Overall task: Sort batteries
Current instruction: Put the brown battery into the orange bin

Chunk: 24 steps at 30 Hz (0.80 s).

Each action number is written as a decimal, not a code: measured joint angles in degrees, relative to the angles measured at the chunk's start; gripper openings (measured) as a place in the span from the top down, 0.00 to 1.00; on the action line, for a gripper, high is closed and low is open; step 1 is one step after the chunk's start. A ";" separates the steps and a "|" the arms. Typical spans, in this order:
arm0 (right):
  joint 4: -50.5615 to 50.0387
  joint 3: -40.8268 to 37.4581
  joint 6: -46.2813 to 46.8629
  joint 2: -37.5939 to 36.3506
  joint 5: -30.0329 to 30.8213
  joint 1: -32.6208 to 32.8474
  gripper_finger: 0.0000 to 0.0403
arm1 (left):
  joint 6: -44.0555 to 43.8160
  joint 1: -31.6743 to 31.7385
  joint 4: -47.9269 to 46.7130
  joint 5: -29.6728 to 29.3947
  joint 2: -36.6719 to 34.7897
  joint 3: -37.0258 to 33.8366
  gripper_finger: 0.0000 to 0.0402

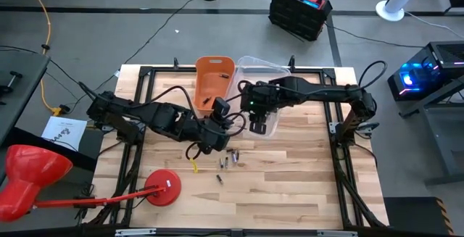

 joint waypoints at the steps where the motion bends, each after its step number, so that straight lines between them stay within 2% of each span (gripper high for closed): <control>1: -0.04 0.12 1.05 0.00 -1.81 -0.14 0.61 | -0.21 0.02 -0.04 0.26 0.00 0.02 0.93; 6: 2.25 -2.22 4.65 0.04 -10.42 -0.33 0.61 | -1.07 -0.02 -0.64 3.98 0.00 0.02 0.93; 8: 2.91 -4.05 5.85 0.04 -12.70 -0.39 0.61 | -3.38 0.53 -0.91 9.44 0.00 0.02 0.93; 12: 4.95 -7.14 7.96 0.04 -18.31 -0.14 0.61 | -8.71 2.29 -1.79 24.81 0.00 0.00 0.93; 14: 6.05 -7.92 8.33 0.04 -19.21 0.51 0.61 | -9.97 3.00 -1.84 27.83 0.00 0.00 0.93; 19: 8.77 -8.42 8.17 0.02 -19.72 1.88 0.61 | -8.59 3.19 -2.14 22.84 0.00 0.00 0.93; 24: 9.18 -8.42 3.70 0.22 -11.91 2.71 0.61 | -3.62 1.66 -0.28 16.60 0.02 -0.07 0.93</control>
